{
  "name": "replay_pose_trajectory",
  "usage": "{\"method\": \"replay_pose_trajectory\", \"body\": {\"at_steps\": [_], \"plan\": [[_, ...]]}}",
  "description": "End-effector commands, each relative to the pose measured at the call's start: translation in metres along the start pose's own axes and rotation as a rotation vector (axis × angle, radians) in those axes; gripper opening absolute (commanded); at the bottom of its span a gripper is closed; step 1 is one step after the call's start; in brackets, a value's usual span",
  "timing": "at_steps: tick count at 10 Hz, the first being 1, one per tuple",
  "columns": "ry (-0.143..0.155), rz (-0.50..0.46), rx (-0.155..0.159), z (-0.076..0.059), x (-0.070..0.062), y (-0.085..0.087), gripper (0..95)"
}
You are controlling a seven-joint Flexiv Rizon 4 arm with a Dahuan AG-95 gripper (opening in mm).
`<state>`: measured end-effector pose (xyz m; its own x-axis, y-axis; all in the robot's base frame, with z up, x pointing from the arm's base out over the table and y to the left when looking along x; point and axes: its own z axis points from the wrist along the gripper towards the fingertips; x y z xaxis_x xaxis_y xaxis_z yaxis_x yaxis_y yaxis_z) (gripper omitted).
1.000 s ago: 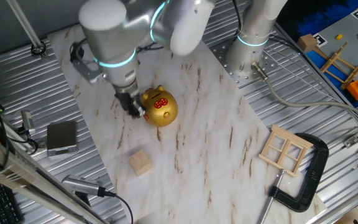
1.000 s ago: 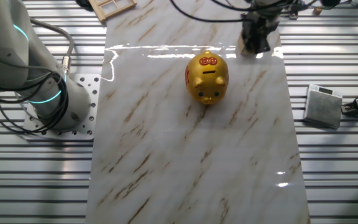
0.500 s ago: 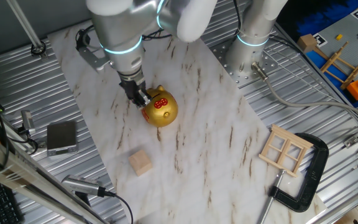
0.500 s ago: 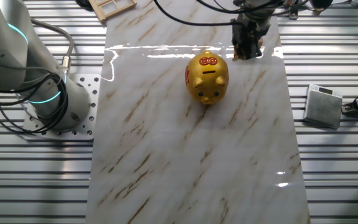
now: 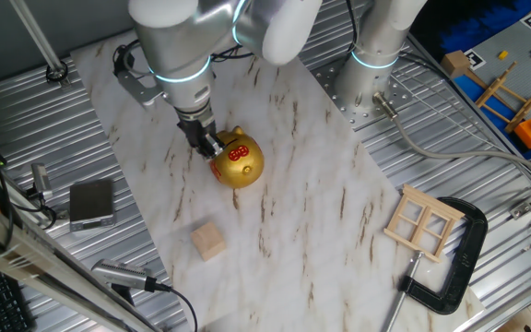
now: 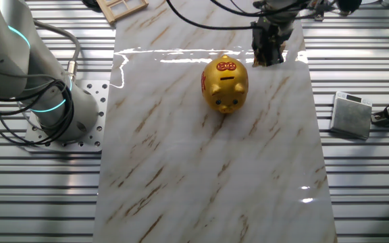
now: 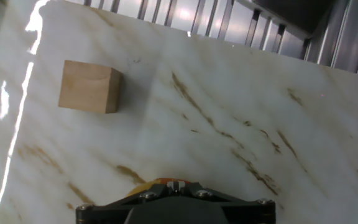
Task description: Drop coins into a piggy bank
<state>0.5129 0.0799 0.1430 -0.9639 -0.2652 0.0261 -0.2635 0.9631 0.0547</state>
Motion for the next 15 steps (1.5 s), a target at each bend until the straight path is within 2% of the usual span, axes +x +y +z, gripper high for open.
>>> {"method": "replay_pose_trajectory", "body": {"at_steps": [1, 7, 12, 13, 15], "plan": [[0.004, -0.01, 0.009, 0.004, 0.023, -0.003, 0.0], [0.0, -0.001, 0.013, 0.004, 0.056, -0.007, 0.0], [-0.007, 0.011, -0.002, -0.002, 0.064, -0.016, 0.0], [-0.01, 0.011, -0.013, -0.002, 0.067, -0.016, 0.0], [-0.01, 0.013, -0.017, -0.003, 0.068, -0.015, 0.0]]}}
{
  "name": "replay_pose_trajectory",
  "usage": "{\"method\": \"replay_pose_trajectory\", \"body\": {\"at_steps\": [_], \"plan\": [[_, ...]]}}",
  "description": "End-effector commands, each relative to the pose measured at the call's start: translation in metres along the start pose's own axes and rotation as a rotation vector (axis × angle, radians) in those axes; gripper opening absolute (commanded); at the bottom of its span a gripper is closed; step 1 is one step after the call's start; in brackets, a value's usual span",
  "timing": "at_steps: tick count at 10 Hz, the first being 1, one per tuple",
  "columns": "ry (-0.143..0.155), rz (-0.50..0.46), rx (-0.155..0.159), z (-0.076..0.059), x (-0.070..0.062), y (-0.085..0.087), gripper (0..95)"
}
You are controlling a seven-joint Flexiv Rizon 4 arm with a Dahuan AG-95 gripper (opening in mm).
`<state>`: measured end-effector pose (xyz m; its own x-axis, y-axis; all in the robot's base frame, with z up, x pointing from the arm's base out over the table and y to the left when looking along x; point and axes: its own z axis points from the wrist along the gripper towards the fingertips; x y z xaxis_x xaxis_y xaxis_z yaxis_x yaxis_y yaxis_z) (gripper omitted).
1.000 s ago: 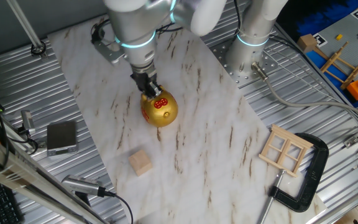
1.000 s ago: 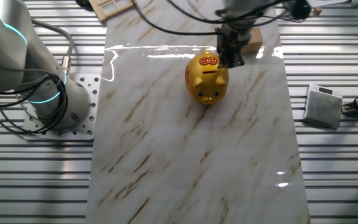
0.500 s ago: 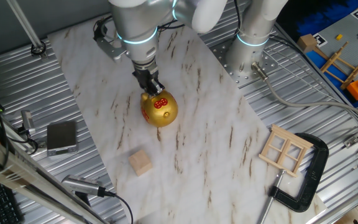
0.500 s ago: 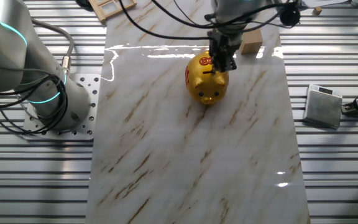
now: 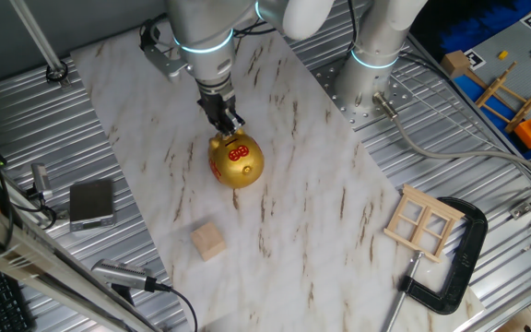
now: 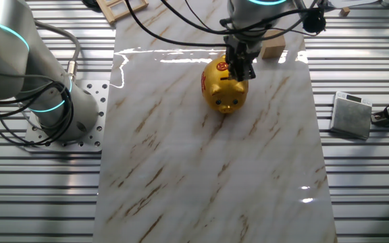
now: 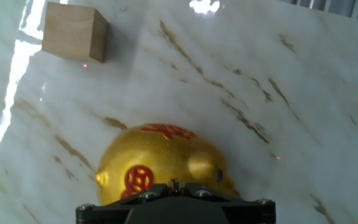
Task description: Drop coins into a piggy bank
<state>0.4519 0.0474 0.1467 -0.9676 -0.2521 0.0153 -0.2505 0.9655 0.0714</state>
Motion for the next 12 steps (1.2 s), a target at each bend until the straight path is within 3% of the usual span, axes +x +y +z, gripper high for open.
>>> {"method": "replay_pose_trajectory", "body": {"at_steps": [1, 12], "plan": [[0.002, 0.001, -0.001, -0.0007, 0.0009, 0.0007, 0.0], [-0.001, 0.007, -0.002, 0.0032, -0.0012, 0.0039, 0.0]]}}
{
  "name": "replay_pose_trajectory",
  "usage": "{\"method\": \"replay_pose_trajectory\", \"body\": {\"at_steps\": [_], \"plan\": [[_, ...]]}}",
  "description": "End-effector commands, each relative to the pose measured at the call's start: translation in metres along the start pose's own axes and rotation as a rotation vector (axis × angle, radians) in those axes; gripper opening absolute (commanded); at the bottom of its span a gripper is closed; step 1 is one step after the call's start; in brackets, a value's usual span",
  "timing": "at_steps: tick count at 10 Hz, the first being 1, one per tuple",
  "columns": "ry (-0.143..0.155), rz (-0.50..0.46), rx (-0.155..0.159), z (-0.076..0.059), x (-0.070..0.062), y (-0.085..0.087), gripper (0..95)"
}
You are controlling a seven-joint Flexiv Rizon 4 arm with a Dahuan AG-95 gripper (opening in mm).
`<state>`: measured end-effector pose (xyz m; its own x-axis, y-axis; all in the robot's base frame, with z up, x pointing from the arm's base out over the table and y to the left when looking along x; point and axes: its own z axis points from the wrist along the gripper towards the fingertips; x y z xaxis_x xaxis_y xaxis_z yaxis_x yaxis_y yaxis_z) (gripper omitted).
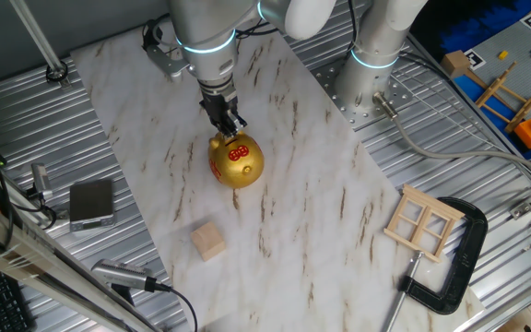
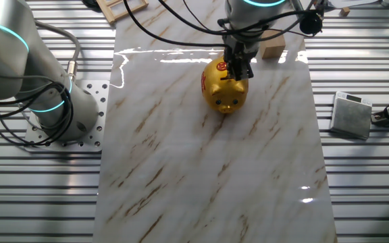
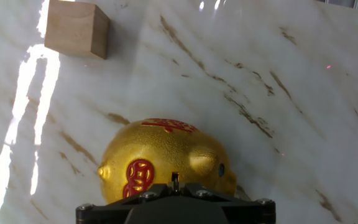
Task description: Drop coins into a piggy bank
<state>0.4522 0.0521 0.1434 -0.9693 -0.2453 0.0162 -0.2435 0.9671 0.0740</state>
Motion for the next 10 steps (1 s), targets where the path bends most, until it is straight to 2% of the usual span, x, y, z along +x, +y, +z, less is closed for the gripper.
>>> {"method": "replay_pose_trajectory", "body": {"at_steps": [1, 10], "plan": [[-0.001, 0.0, 0.0, -0.0002, 0.0003, -0.0003, 0.0], [-0.011, -0.004, -0.01, 0.0051, -0.0021, -0.0002, 0.0]]}}
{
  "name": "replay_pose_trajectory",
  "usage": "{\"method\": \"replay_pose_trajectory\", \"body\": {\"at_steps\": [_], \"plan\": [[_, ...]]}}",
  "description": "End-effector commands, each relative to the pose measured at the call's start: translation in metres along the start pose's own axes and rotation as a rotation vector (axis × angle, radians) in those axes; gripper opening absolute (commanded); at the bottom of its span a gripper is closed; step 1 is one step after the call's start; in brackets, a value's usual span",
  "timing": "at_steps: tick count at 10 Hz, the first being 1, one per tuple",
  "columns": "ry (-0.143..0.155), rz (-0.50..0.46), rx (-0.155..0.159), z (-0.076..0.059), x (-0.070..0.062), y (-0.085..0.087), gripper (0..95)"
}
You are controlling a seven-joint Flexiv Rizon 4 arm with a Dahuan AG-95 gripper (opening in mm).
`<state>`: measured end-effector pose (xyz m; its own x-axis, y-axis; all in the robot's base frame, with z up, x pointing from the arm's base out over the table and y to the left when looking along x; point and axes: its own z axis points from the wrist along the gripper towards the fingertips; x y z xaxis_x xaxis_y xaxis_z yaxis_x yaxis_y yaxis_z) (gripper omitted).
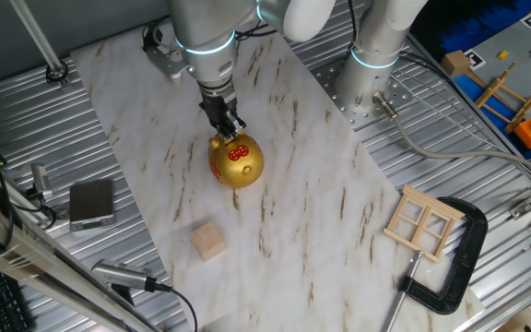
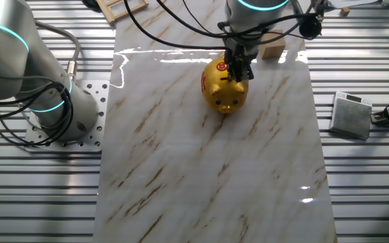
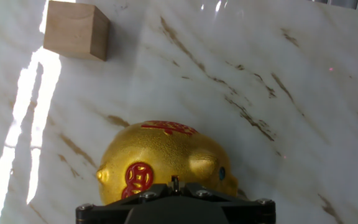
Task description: Drop coins into a piggy bank
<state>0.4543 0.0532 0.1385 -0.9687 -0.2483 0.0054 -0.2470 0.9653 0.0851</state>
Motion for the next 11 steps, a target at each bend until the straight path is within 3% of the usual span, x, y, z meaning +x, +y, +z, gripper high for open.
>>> {"method": "replay_pose_trajectory", "body": {"at_steps": [1, 5, 7, 8, 9, 10, 11], "plan": [[-0.004, -0.001, -0.002, 0.0008, -0.0002, 0.0003, 0.0], [-0.011, 0.003, -0.006, 0.0029, -0.0013, 0.0024, 0.0], [-0.03, -0.013, -0.014, 0.0033, -0.0012, 0.0023, 38.0], [-0.03, -0.013, -0.015, 0.0033, -0.0012, 0.0023, 38.0], [-0.03, -0.014, -0.016, 0.0033, -0.0012, 0.0023, 57.0], [-0.031, -0.015, -0.016, 0.0033, -0.0012, 0.0023, 57.0], [-0.034, -0.022, -0.018, 0.0031, -0.0016, 0.0023, 38.0]]}}
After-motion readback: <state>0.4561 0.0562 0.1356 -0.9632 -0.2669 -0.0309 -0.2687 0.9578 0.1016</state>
